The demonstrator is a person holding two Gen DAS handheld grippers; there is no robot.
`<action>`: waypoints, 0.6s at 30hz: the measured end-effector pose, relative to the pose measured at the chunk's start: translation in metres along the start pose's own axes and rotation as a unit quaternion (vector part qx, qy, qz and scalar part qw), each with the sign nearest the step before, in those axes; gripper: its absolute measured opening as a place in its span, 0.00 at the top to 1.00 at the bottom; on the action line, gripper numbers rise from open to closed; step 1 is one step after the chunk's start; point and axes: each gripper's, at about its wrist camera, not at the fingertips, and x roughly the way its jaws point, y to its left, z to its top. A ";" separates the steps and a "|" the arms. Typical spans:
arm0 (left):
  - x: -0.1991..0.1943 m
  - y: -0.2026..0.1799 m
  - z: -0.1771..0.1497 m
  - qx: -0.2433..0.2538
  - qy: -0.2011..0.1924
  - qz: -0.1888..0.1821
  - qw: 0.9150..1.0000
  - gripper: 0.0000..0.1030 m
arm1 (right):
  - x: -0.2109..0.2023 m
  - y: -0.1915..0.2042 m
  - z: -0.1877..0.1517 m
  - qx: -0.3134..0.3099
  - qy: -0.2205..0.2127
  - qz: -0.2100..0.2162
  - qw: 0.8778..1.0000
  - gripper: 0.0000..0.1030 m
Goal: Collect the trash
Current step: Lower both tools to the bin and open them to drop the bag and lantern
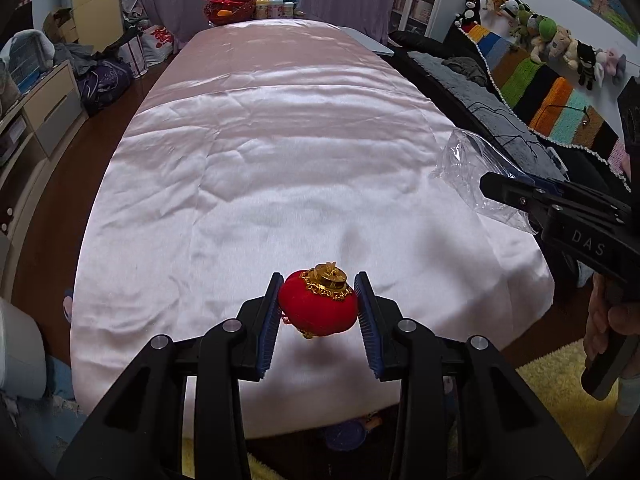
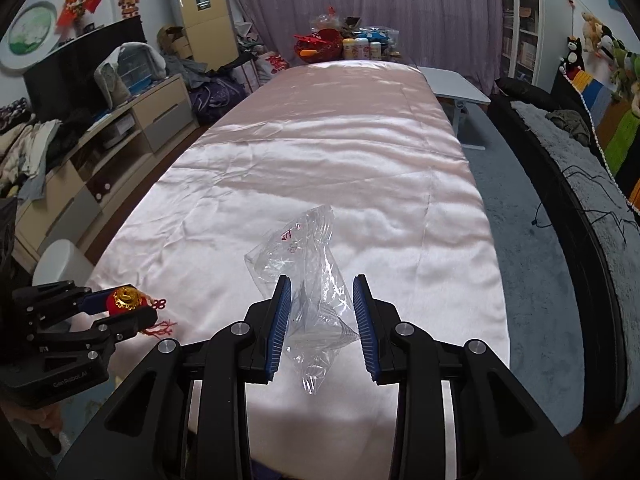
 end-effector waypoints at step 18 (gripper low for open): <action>-0.029 -0.004 -0.128 -0.012 0.029 -0.023 0.999 0.67 | -0.033 0.049 -0.123 -0.010 0.066 0.009 0.998 0.68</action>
